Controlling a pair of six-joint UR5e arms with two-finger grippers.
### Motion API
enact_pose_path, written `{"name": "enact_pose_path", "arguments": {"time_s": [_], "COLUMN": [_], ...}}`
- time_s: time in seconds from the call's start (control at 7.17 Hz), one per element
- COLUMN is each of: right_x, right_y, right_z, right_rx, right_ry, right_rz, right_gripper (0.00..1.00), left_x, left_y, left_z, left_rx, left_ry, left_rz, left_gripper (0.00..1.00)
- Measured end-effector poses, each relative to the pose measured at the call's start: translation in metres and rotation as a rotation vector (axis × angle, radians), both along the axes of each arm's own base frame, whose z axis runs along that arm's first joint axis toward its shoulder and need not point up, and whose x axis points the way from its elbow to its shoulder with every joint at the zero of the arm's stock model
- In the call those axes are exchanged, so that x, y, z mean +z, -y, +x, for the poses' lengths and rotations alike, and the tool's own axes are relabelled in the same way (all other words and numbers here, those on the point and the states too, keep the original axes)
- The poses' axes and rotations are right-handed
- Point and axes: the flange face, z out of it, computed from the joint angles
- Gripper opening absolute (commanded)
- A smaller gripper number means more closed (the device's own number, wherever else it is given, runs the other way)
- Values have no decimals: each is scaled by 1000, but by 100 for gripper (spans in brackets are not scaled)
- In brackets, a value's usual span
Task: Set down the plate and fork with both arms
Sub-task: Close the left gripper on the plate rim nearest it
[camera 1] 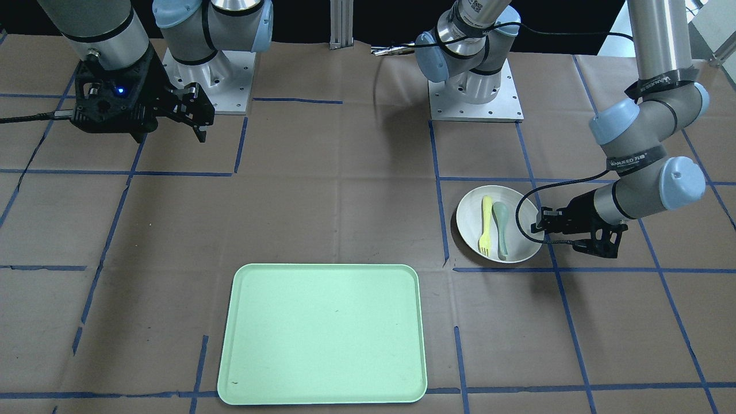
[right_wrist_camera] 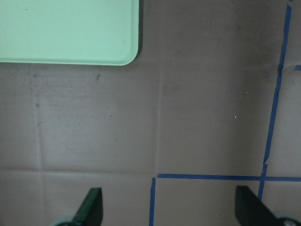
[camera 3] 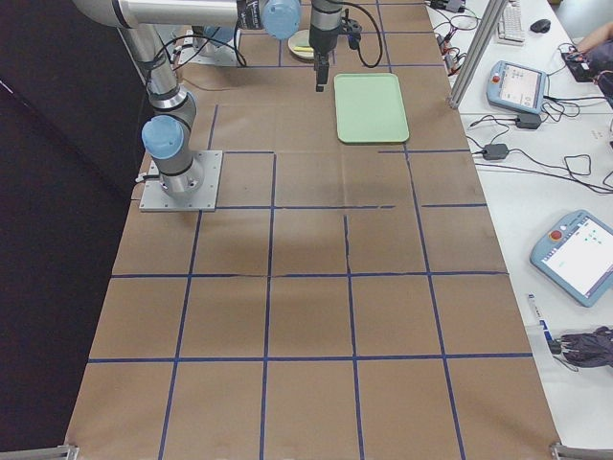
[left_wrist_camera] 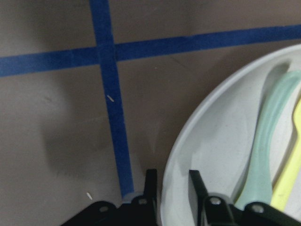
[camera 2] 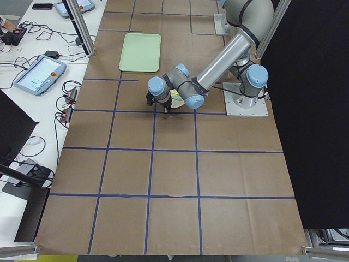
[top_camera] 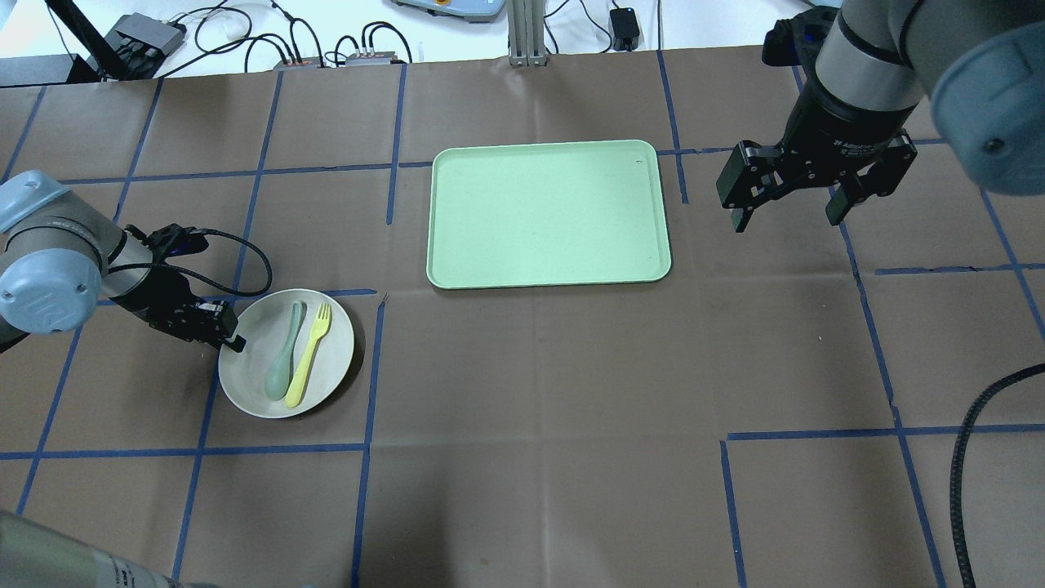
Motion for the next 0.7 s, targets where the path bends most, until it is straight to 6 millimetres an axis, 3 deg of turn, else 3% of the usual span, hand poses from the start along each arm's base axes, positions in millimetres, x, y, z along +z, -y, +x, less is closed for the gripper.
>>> {"name": "enact_pose_path", "arguments": {"time_s": [0.28, 0.7], "right_x": [0, 0], "right_y": [0, 0], "right_z": [0, 0], "right_rx": [0, 0], "right_ry": [0, 0], "right_rz": [0, 0], "right_gripper": [100, 100], "left_x": [0, 1], "left_y": [0, 0], "left_z": [0, 0], "left_rx": [1, 1], "left_ry": [-1, -2], "left_rz": [1, 0], "left_gripper": [13, 8]}}
